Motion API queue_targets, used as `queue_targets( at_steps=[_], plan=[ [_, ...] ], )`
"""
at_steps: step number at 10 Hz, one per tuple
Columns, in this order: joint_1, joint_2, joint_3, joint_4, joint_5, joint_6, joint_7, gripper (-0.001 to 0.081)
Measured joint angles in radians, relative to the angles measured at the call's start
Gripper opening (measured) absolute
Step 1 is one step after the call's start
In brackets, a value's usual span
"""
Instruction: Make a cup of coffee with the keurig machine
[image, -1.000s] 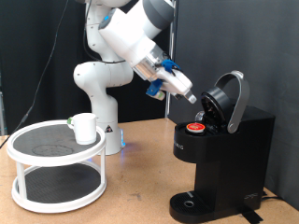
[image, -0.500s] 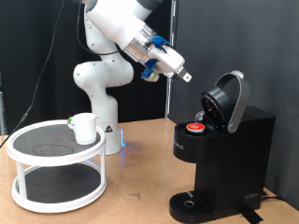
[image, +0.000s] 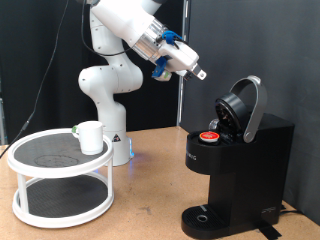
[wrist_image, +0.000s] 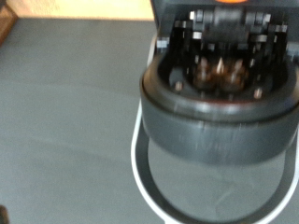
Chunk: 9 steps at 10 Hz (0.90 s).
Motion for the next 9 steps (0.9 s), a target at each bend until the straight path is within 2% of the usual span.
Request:
queue_targets(
  at_steps=[2, 4, 9],
  plan=[
    [0.023, 0.013, 0.011, 0.042, 0.037, -0.037, 0.004, 0.0734],
    [0.041, 0.026, 0.044, 0.086, 0.042, -0.035, 0.042, 0.0734],
    [0.077, 0.070, 0.148, 0.174, 0.049, 0.035, 0.156, 0.0734]
  ],
)
